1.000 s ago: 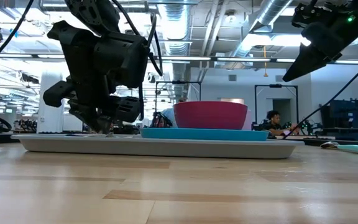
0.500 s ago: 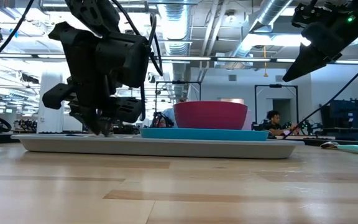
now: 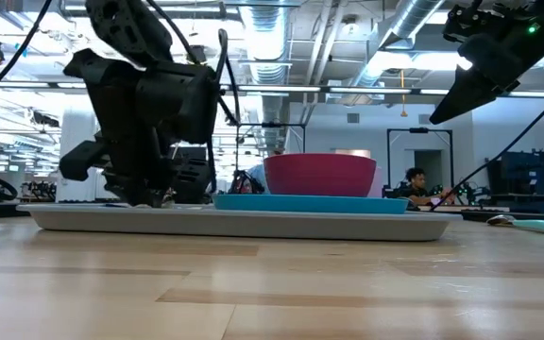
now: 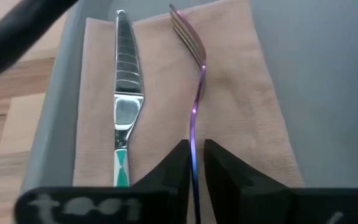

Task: Set up tray
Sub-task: Adjust the fork on the brown napkin

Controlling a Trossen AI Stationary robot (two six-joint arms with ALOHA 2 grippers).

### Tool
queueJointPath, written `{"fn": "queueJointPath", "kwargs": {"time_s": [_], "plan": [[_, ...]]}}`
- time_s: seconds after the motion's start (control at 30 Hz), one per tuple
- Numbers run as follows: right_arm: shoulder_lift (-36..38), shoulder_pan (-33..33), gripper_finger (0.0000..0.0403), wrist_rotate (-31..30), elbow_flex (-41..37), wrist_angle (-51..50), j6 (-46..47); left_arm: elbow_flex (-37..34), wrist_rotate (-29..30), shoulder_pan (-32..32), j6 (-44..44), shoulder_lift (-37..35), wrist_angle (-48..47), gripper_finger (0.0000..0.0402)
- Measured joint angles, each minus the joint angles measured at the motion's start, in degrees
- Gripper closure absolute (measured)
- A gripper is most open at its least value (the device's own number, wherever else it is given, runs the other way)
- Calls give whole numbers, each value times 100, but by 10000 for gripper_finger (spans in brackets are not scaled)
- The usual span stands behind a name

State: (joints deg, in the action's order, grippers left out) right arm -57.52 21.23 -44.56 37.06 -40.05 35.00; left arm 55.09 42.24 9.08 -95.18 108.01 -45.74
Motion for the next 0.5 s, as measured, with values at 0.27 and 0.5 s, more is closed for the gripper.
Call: {"fn": "queueJointPath", "kwargs": {"time_s": [0.27,0.5], "plan": [[0,1,326,0,0,0,0,573,-26,-2,272,2,-883,399],[0,0,326,0,0,0,0,728,-406,-2,-384,2,-1641,400]]}}
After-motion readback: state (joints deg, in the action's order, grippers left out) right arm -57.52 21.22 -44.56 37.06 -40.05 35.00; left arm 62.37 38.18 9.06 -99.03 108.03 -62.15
